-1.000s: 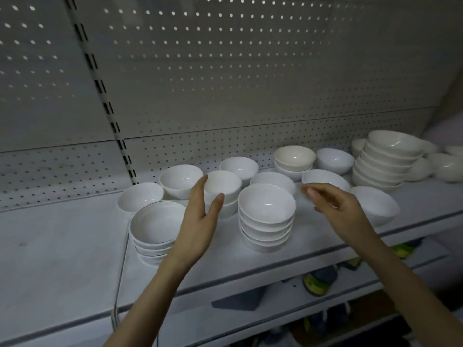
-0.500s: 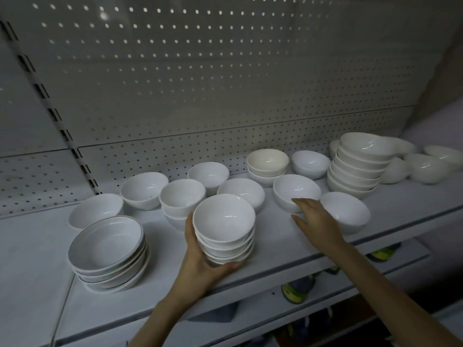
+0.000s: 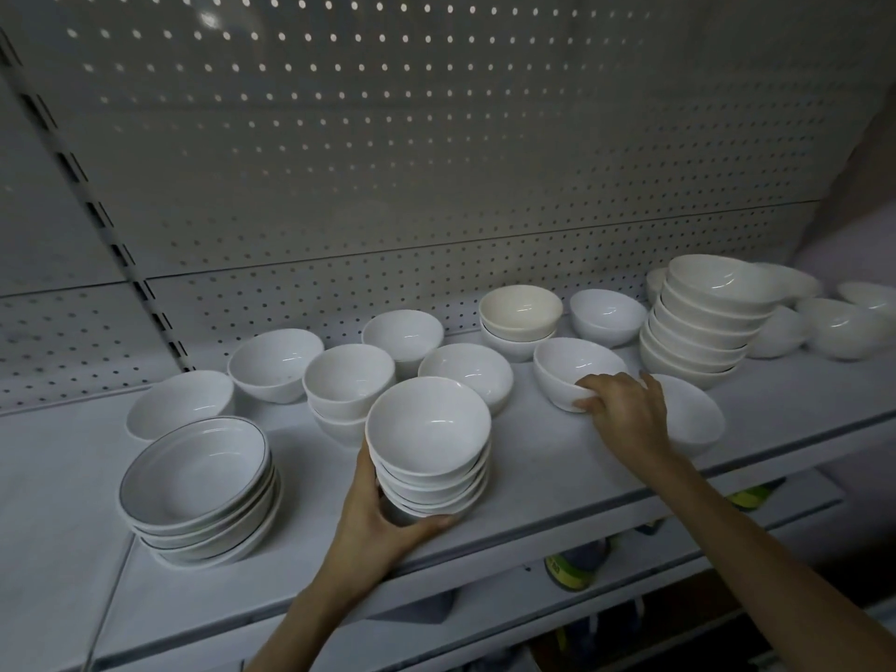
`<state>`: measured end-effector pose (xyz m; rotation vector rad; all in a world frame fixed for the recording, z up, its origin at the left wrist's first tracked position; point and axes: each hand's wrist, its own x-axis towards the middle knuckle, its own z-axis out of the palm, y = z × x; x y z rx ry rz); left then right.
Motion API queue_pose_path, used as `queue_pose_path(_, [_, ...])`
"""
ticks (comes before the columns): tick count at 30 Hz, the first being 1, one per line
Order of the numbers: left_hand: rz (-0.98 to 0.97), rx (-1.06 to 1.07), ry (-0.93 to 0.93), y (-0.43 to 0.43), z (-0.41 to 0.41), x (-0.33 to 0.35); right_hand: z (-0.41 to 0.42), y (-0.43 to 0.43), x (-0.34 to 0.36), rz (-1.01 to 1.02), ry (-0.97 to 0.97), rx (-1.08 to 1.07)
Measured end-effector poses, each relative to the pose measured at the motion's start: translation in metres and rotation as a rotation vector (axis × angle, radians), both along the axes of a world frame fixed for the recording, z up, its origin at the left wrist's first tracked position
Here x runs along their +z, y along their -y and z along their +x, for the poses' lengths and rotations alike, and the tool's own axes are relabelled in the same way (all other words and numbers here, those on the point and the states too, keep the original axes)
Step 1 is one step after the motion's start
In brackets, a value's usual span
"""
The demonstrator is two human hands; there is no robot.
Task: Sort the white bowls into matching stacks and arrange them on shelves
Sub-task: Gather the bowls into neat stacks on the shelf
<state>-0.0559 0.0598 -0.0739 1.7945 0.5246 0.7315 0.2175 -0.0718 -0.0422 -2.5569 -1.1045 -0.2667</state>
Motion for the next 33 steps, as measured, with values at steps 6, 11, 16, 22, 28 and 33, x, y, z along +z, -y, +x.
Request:
queue_pose_path(6, [-0.017, 0.003, 0.030, 0.001, 0.000, 0.000, -0.007, 0.005, 0.021, 0.063, -0.120, -0.011])
queue_pose_path(11, [-0.009, -0.016, 0.012, 0.002, 0.001, 0.002, -0.009, 0.010, 0.032, 0.115, -0.175, 0.011])
queue_pose_path(16, [-0.013, -0.002, 0.018, 0.000, 0.002, 0.004, -0.013, 0.011, 0.054, 0.234, -0.159, 0.067])
queue_pose_path(22, [-0.036, 0.027, -0.015, -0.003, -0.001, 0.002, -0.017, -0.002, 0.078, 0.419, -0.347, 0.200])
queue_pose_path(28, [-0.054, 0.053, -0.050, 0.000, -0.009, 0.005, -0.013, -0.022, 0.072, 0.429, -0.433, 0.309])
queue_pose_path(33, [-0.067, 0.101, -0.033, -0.002, -0.022, 0.005, -0.016, -0.040, 0.065, 0.435, -0.463, 0.400])
